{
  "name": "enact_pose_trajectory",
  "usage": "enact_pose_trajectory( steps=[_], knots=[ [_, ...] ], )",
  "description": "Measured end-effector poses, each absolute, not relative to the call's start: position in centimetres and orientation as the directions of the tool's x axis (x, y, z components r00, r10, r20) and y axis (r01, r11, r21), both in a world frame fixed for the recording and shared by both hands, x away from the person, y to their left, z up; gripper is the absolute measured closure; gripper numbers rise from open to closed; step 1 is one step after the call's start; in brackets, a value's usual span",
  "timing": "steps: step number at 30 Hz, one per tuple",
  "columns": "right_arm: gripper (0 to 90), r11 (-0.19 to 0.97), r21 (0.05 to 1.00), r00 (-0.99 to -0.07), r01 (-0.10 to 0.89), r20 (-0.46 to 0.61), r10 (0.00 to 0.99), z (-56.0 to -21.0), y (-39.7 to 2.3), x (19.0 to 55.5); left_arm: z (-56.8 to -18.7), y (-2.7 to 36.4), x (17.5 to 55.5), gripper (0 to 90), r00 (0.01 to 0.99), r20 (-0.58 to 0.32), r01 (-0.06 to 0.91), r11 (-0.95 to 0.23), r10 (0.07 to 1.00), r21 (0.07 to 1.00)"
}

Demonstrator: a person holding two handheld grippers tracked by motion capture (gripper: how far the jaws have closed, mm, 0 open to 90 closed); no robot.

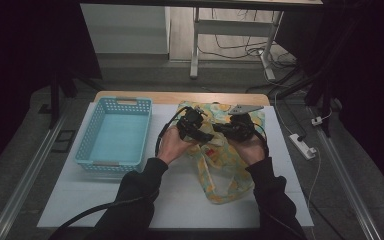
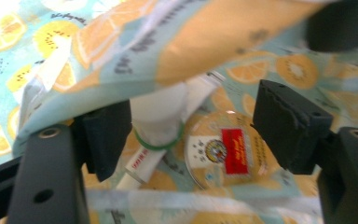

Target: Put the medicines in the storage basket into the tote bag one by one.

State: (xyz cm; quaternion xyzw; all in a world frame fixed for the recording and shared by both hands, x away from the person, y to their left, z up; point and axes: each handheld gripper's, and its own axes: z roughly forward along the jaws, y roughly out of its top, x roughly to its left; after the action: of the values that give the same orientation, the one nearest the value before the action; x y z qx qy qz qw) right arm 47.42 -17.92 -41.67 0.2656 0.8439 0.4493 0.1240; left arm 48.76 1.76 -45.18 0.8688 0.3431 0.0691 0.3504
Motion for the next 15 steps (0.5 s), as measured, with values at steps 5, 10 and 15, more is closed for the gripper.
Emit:
enact_pose_trajectory(
  steps=[5,10,15],
  knots=[
    [89.3,0.451,0.825,-0.827,0.341,0.034,0.562,-41.7,-18.0,47.5,-44.8,2.4,47.9,22.5,0.768,-0.167,0.551,-0.504,0.619,0.666],
    [89.3,0.453,0.825,-0.829,0.339,0.034,0.559,-41.7,-18.0,47.5,-44.6,2.8,46.7,19.1,0.795,-0.203,0.540,-0.514,0.572,0.666],
    [89.2,0.454,0.822,-0.830,0.342,0.038,0.557,-41.7,-17.9,47.4,-44.6,3.0,45.3,11.1,0.827,-0.226,0.516,-0.536,0.515,0.668]
  ],
)
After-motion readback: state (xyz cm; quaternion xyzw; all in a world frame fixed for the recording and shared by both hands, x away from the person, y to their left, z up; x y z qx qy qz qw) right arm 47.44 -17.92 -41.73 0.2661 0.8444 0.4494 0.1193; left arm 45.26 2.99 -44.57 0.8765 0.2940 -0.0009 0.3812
